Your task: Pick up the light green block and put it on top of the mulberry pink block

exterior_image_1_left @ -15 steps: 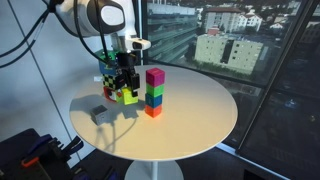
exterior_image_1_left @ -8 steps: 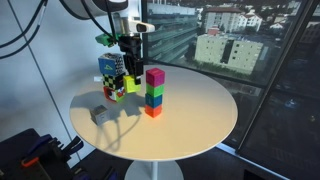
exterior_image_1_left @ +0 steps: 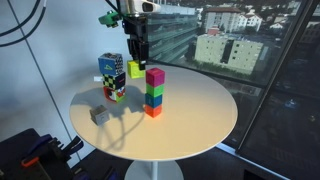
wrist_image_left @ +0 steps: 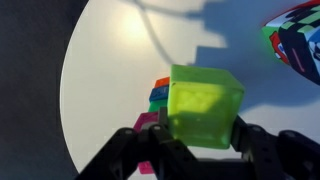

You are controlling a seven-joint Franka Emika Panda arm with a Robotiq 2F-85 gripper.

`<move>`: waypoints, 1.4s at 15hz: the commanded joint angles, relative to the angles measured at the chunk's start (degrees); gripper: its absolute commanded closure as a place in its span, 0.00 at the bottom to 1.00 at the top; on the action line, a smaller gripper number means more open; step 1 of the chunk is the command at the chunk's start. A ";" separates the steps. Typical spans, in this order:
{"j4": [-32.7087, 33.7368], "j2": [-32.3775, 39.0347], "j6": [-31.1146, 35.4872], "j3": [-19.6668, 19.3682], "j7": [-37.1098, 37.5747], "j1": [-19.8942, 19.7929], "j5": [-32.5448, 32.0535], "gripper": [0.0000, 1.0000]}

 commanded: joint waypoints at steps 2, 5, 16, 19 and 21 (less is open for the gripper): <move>3.40 -1.16 -4.23 0.73 -2.45 -1.33 2.72 0.69; 4.71 -1.36 -5.39 0.64 -2.59 -1.53 3.41 0.69; 8.45 1.24 -4.53 0.36 -0.29 -2.96 2.78 0.69; 9.60 2.73 -4.63 0.21 0.08 -3.30 2.65 0.69; 10.51 4.00 -4.58 0.06 0.39 -3.55 2.52 0.69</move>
